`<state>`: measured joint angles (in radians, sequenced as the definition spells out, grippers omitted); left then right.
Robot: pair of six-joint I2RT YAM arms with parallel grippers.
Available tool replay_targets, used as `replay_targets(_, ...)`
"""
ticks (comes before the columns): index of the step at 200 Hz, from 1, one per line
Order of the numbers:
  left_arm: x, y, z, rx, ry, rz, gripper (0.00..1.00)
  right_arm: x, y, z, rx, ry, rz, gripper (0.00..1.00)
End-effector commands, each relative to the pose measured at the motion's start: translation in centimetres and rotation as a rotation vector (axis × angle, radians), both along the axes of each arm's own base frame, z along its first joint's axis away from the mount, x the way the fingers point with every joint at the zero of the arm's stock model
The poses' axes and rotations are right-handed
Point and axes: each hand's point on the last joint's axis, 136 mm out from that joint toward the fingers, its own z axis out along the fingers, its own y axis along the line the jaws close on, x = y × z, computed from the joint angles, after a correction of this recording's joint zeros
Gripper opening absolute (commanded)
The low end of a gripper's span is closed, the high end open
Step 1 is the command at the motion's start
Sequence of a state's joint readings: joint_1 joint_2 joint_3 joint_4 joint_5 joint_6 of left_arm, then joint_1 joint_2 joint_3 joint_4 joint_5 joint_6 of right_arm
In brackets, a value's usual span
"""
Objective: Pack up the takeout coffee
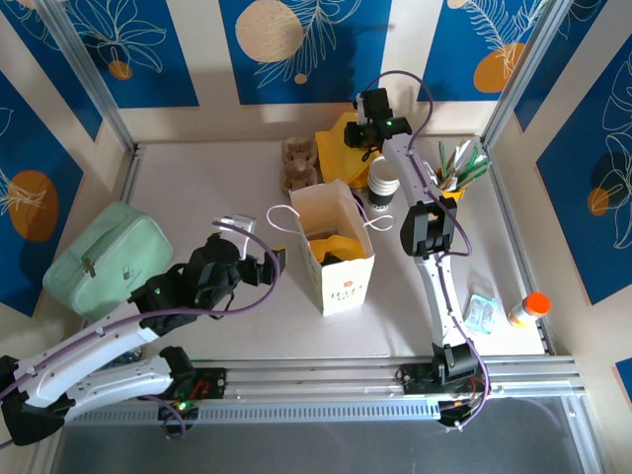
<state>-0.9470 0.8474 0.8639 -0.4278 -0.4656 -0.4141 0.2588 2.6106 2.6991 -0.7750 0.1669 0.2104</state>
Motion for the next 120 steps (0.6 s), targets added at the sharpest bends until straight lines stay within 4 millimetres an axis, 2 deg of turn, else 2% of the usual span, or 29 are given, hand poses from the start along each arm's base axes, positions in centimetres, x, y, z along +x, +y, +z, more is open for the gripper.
replay_targets(1, 0.2, 0.4, 0.5, -0.016, -0.005, 0.023, 1.0, -0.6, 0.8, 4.2, 0.034, -0.058, 0.018, 0.27)
replay_targets(42, 0.2, 0.4, 0.6, -0.015, -0.009, 0.021, 1.0, -0.8, 1.2, 5.4, 0.042, -0.081, 0.023, 0.26)
replay_targets(120, 0.3, 0.3, 0.8, -0.015, -0.012, 0.019, 1.0, -1.1, 1.3, 7.3, 0.046, -0.113, 0.026, 0.19)
